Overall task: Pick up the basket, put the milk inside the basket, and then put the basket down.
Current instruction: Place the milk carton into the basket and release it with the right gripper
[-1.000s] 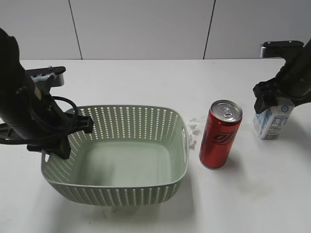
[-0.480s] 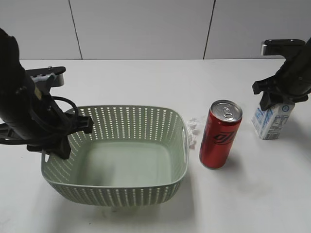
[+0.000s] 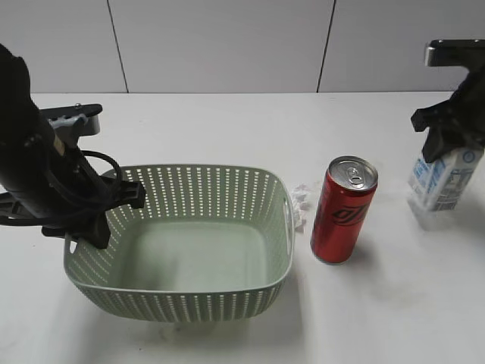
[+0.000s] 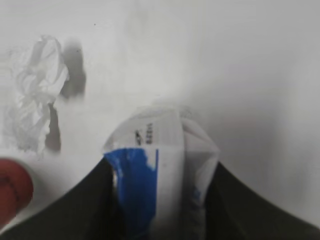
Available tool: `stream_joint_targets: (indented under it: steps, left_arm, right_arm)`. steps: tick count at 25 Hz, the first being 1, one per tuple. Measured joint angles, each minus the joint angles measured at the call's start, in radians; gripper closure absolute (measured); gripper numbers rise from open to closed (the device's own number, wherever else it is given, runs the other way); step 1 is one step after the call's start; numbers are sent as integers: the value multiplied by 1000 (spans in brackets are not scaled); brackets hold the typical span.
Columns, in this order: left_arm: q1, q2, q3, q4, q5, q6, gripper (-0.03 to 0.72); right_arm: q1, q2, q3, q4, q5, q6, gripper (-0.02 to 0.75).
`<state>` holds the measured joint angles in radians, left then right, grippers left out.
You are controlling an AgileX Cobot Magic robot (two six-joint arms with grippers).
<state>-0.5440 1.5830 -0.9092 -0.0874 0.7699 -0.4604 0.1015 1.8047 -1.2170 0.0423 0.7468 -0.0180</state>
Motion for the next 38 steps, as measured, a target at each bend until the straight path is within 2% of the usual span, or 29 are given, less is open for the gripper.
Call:
stream_joint_targets:
  steps: [5,12,18,21,24,31,38]
  left_arm:
    - [0,0,0,0,0,0,683]
    - [0,0,7,-11,-8,0,683]
    - [-41,0,109,-68,-82,0,683]
    - [-44,0,118,-69,-110,0,683]
    - [-44,0,118,-54,-128,-4,683]
    - [-45,0,118,-52,-130,-10,684]
    - [-45,0,118,-46,-129,-12,684]
  right_arm:
    - [0,-151,53,-1,103,0,430]
    - [0,-424,214,-2,119,1,430]
    - [0,-612,353,2,136,-15,432]
    - [13,-665,372,48,166,-65,432]
    - [100,-702,370,66,167,-74,432]
    - [459,-702,279,69,155,77,432]
    - [714,-501,86,26,133,155,432]
